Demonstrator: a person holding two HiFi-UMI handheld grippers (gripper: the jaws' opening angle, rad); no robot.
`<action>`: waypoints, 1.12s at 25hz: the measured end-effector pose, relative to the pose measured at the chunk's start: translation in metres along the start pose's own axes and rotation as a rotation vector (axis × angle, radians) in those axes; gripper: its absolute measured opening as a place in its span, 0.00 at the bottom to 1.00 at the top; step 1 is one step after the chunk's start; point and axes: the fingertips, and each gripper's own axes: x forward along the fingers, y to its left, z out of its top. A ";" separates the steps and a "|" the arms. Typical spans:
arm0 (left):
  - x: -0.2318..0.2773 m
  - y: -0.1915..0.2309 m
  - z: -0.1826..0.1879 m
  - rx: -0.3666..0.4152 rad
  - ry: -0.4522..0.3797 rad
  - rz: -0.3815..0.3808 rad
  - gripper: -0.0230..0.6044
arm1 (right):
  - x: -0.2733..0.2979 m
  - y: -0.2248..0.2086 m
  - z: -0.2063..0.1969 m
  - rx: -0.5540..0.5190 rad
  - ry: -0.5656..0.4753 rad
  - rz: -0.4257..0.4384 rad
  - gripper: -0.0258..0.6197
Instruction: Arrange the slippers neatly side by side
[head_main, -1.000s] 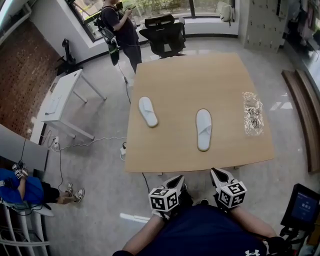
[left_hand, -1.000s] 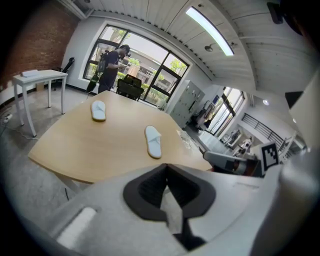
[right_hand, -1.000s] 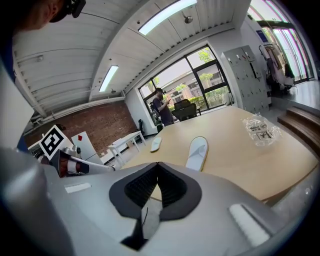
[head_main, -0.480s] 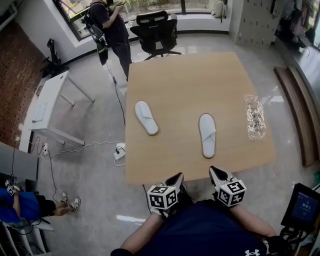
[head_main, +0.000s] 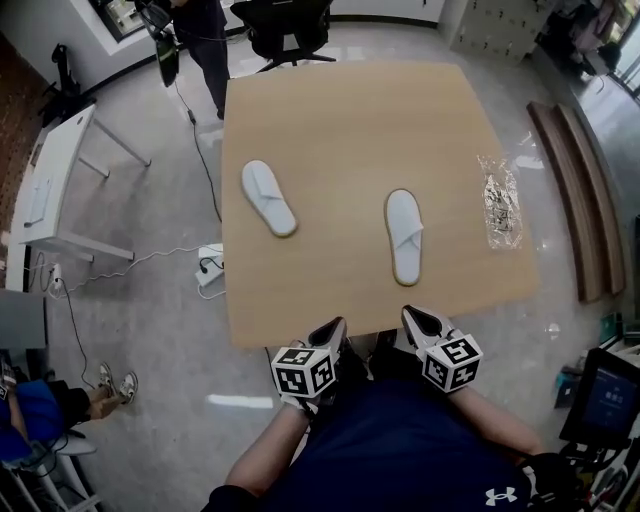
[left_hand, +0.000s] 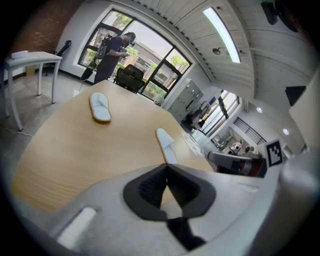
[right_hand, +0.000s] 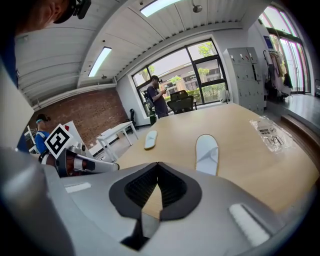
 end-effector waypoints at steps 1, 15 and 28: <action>0.007 0.001 -0.001 -0.007 0.004 0.005 0.04 | 0.005 -0.004 -0.001 0.000 0.009 0.009 0.06; 0.034 0.011 0.055 0.015 -0.055 0.156 0.04 | 0.045 -0.044 0.051 0.033 -0.054 0.115 0.06; 0.042 0.057 0.128 0.091 -0.195 0.338 0.04 | 0.080 -0.101 0.058 0.071 -0.021 0.086 0.18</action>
